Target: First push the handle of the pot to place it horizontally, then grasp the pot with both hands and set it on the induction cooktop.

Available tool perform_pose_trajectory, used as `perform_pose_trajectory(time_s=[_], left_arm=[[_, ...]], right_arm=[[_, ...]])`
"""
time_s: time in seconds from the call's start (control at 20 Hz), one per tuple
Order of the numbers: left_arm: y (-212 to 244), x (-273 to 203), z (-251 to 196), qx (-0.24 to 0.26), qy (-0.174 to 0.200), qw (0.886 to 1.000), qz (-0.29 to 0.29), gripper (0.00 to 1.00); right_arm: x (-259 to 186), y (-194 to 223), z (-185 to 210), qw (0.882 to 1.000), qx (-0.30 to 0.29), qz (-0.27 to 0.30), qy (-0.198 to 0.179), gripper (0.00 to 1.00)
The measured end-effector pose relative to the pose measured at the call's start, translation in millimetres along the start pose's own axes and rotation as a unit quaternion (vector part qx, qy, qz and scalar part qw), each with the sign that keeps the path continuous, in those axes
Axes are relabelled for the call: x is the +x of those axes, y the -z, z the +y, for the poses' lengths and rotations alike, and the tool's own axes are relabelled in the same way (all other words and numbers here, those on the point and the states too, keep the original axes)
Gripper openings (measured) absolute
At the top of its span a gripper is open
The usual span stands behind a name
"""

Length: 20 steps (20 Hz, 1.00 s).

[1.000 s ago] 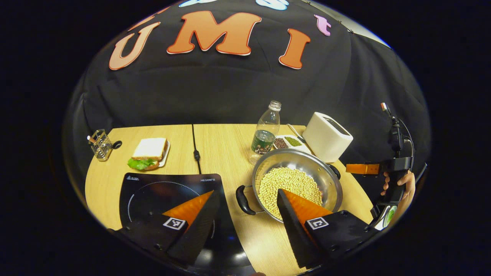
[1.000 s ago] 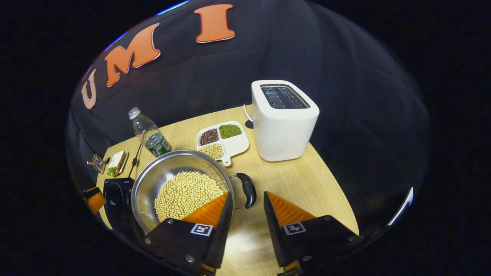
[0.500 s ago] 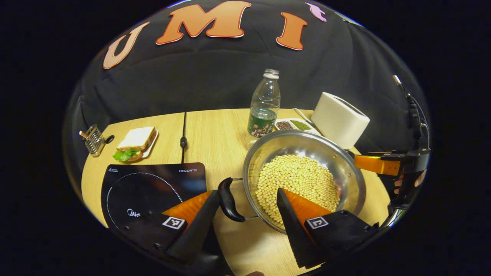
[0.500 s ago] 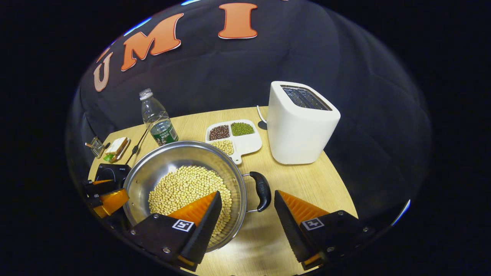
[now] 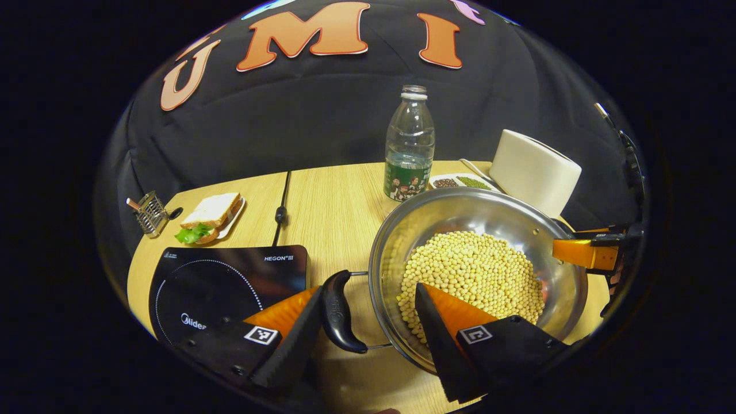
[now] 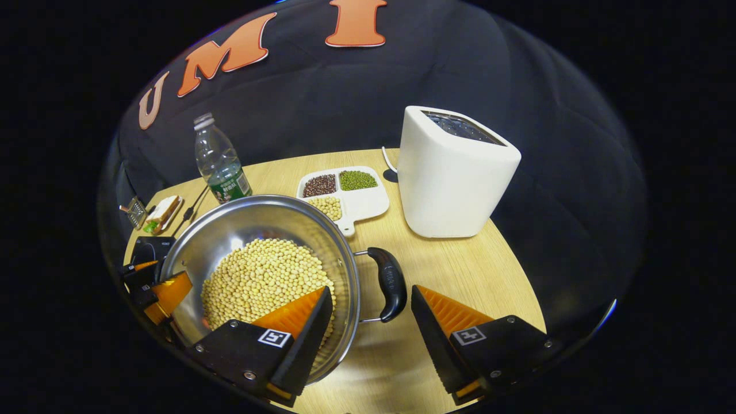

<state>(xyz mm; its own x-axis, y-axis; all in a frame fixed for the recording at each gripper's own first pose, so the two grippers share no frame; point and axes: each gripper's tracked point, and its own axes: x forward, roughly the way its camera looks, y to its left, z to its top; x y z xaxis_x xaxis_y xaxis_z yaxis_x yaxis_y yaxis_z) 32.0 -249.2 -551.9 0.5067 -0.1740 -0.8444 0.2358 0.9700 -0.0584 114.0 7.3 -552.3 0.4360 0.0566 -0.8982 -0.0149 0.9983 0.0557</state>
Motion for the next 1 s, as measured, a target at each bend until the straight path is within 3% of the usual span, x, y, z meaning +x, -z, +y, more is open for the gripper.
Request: perform_pose_trajectory(time_s=[0.45, 0.7, 1.0], left_arm=[[-1, 33, -7, 0.007, 0.006, 1.000, -0.002, 0.98], [-5, 45, -4, 0.023, -0.004, 1.000, -0.007, 0.87], [-14, 58, -3, 0.039, -0.001, 0.999, -0.020, 0.87]], right_arm=[[11, 7, -2, 1.000, -0.014, -0.001, 0.008, 0.87], [13, 7, -3, 0.999, -0.027, -0.003, 0.019, 0.86], [17, 12, -6, 0.999, -0.023, 0.003, 0.026, 0.84]])
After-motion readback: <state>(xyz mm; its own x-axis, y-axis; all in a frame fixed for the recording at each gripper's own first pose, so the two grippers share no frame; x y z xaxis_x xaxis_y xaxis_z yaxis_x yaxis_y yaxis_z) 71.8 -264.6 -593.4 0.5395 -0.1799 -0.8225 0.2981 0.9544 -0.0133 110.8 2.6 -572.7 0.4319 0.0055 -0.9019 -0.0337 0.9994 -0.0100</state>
